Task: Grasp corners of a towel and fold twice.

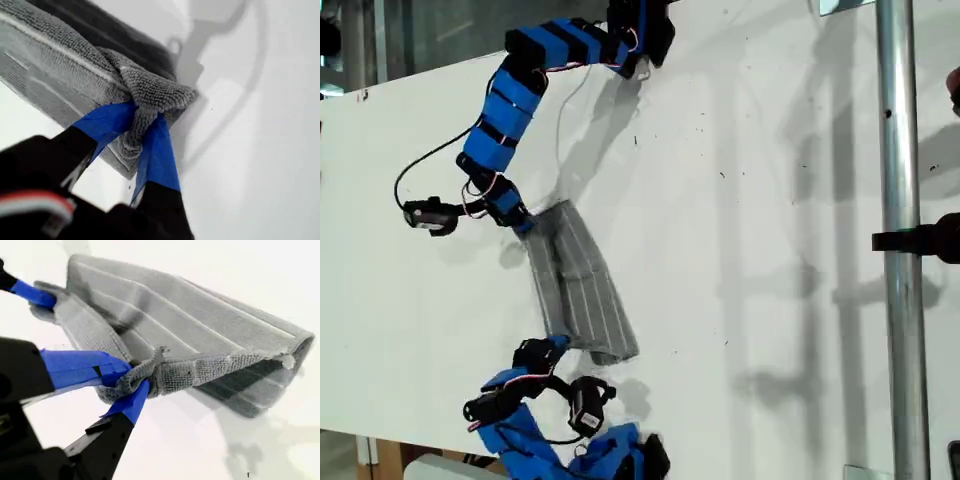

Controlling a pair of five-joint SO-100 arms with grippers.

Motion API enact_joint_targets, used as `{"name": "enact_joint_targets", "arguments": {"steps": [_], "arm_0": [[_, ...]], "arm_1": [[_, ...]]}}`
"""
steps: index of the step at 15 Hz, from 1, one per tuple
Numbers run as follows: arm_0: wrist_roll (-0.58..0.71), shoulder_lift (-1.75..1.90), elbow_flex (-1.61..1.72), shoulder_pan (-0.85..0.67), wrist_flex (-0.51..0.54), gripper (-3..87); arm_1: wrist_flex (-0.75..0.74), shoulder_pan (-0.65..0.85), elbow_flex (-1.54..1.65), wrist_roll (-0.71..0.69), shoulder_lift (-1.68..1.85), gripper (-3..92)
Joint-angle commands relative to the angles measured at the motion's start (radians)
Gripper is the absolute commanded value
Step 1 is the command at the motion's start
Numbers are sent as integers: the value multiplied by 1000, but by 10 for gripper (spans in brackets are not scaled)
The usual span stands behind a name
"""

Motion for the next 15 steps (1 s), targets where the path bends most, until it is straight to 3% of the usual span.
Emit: {"name": "enact_joint_targets", "arguments": {"steps": [1,3,6,10,15], "arm_0": [[26,181,54,-75,-2,-8],[12,256,163,-80,-14,-8],[-60,403,465,-11,-164,-8],[-138,428,729,51,-350,-7],[-120,448,655,52,-308,-7]], "arm_1": [[-112,32,83,18,270,-3],[-146,38,199,21,379,-3],[-143,12,380,38,437,-3],[-150,-18,390,58,229,-3],[-117,14,187,46,164,-3]]}}
